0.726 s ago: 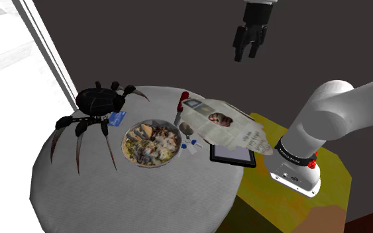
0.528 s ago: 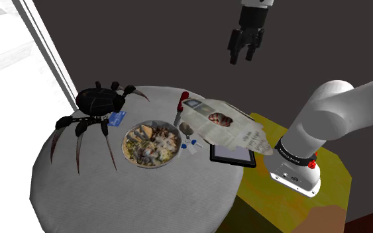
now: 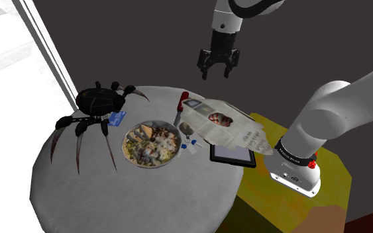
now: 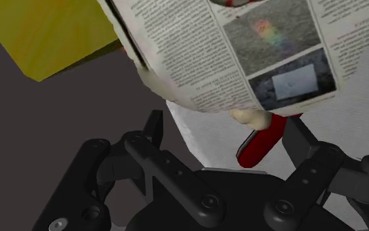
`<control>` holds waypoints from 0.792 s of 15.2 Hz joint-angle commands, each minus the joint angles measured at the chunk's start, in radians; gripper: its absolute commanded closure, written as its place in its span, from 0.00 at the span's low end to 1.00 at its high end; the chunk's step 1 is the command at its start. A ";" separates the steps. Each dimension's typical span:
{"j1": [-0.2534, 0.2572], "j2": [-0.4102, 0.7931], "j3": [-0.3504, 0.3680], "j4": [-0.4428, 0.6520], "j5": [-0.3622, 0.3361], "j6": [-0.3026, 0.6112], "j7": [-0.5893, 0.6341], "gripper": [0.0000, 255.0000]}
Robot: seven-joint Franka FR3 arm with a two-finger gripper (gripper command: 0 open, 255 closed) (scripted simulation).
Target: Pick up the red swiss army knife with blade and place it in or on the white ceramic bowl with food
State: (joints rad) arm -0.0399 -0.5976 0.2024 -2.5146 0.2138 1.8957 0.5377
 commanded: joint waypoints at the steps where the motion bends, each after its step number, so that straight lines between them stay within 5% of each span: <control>1: -0.019 0.058 0.047 0.005 0.007 0.069 0.105 0.00; 6: -0.079 0.247 0.160 0.056 -0.021 0.231 0.371 0.00; 12: -0.146 0.477 0.245 0.154 -0.146 0.365 0.692 0.00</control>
State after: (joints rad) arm -0.1791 -0.1502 0.4375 -2.3799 0.0888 2.2500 1.1793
